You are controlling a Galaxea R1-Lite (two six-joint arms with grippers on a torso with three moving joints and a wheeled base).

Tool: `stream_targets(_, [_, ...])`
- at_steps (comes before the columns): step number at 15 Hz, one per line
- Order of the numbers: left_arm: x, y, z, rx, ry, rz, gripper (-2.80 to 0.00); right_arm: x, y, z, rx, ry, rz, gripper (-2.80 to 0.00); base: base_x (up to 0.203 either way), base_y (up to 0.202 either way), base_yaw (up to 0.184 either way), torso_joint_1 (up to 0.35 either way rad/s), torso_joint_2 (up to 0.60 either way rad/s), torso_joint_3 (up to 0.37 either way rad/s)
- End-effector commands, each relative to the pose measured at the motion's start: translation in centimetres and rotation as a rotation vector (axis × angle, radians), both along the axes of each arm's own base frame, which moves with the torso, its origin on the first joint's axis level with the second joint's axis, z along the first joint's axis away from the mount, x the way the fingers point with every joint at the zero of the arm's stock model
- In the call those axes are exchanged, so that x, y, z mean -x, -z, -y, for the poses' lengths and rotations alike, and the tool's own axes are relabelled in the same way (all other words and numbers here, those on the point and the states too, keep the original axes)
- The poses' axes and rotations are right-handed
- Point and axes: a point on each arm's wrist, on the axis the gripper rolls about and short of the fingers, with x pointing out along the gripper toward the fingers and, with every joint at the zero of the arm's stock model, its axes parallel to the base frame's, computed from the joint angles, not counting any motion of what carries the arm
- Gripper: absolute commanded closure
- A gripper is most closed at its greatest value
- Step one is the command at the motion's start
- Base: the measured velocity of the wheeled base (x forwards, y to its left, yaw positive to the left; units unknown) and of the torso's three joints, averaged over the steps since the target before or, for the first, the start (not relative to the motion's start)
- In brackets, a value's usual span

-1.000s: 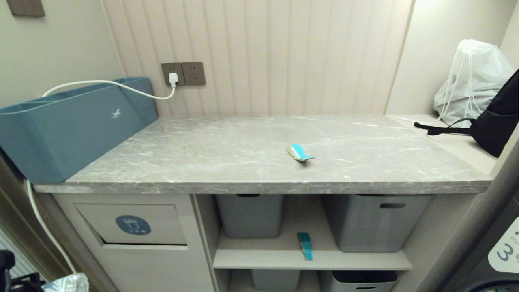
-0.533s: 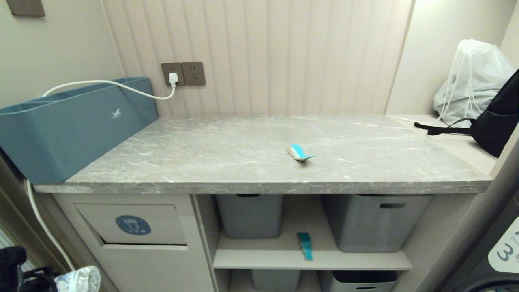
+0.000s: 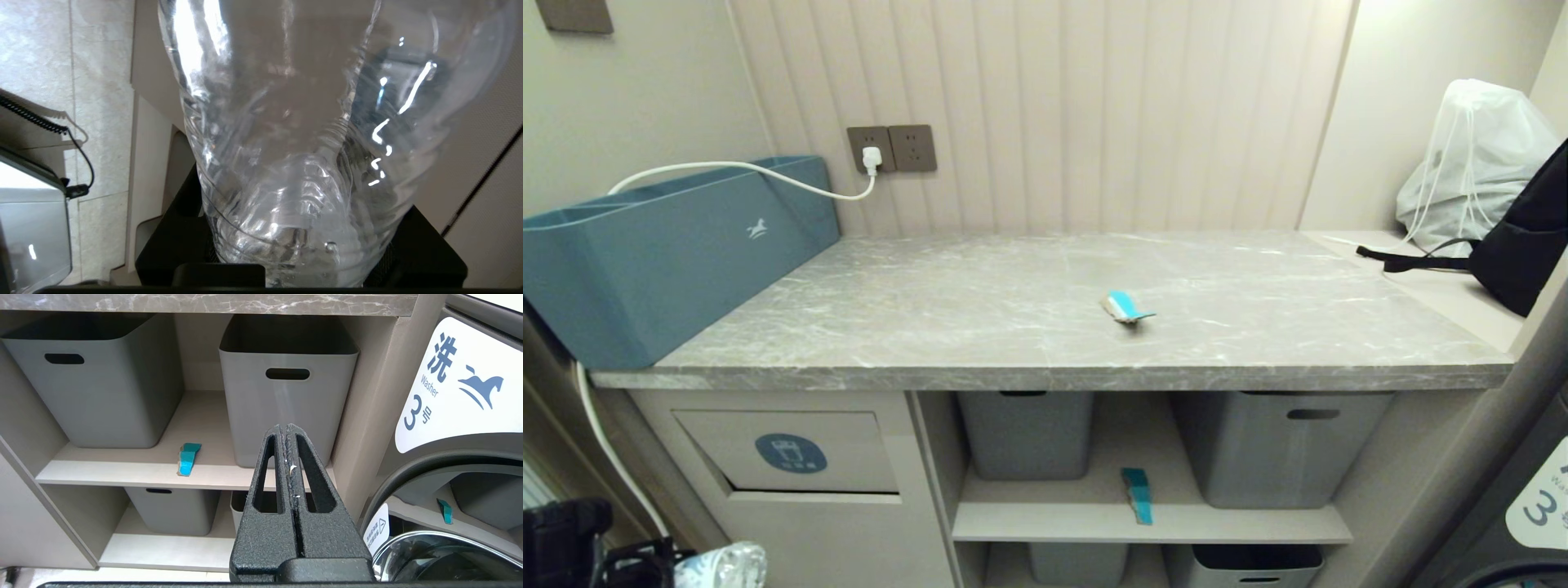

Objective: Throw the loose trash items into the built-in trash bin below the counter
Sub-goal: Put the garbage in the trash can

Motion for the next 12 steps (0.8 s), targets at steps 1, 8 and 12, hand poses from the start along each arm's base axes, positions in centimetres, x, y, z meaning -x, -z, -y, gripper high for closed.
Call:
stream_targets(1, [0.09,0.53,0.03,0.013,-0.007,-0.027,0.00,0.00,0.00,0.00,0.001,0.000,0.000,0.00,0.000,0.000,0.000,0.000,0.00,0.000])
stream_targets(8, [0.14,0.78,0.15,-0.016,0.051,-0.060,0.00,0.00,0.00,0.00,-0.001,0.000,0.000,0.00,0.000,0.000,0.000,0.000,0.00,0.000])
stream_targets(12, [0.19,0.96,0.30,-0.011,0.066,-0.077,0.00,0.00,0.00,0.00,0.001,0.000,0.000,0.00,0.000,0.000,0.000,0.000,0.00,0.000])
